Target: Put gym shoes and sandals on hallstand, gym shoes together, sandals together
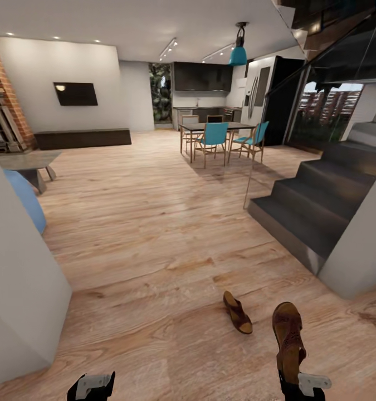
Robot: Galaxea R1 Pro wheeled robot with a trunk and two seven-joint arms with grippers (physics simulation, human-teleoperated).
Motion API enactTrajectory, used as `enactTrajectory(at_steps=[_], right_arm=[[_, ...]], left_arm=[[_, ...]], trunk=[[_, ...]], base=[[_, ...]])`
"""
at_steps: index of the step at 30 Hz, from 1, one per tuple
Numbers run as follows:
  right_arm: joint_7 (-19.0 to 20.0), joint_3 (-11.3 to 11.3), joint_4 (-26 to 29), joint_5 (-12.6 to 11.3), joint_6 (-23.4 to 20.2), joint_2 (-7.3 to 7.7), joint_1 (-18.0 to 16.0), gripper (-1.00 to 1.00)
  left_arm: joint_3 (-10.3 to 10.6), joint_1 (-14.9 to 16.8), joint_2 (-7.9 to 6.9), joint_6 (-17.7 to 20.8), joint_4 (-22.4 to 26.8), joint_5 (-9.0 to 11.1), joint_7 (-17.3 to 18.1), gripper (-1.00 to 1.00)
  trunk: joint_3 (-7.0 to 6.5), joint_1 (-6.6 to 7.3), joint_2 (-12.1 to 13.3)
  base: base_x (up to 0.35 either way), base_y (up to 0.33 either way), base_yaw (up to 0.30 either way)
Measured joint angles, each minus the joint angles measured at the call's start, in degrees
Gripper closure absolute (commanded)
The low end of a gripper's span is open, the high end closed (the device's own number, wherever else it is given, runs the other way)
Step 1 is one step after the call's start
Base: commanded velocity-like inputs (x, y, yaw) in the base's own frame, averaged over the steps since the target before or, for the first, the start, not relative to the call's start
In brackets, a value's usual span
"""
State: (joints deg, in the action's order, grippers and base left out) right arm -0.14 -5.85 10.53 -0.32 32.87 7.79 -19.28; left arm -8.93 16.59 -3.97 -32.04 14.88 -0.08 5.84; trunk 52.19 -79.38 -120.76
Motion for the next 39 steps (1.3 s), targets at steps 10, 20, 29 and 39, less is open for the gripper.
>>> enactTrajectory(at_steps=[10, 20, 29, 39], right_arm=[[0.11, 0.0, 0.0, 0.0, 0.0, 0.04, 0.0, 1.0], [0.22, 0.0, 0.0, -0.01, -0.02, 0.05, 0.0, 1.0], [0.22, 0.0, 0.0, -0.05, -0.03, 0.05, 0.0, 1.0], [0.22, -0.03, -0.01, -0.08, -0.02, -0.01, -0.01, 1.0]], left_arm=[[-0.07, 0.0, -0.05, 0.01, 0.03, 0.14, 0.0, -1.0], [-0.09, 0.0, -0.09, -0.02, 0.02, 0.21, -0.01, -1.0], [-0.09, 0.0, -0.09, -0.02, 0.02, 0.16, -0.01, -1.0], [-0.09, -0.01, -0.09, -0.02, 0.03, 0.17, -0.01, -1.0]], trunk=[[-0.29, 0.0, 0.0], [-0.6, 0.01, 0.0], [-0.88, 0.01, 0.0], [-1.05, 0.01, 0.0]], base=[[0.001, 0.001, -0.299], [0.06, 0.208, -0.299], [0.085, 0.295, -0.299], [0.088, 0.298, -0.266]])
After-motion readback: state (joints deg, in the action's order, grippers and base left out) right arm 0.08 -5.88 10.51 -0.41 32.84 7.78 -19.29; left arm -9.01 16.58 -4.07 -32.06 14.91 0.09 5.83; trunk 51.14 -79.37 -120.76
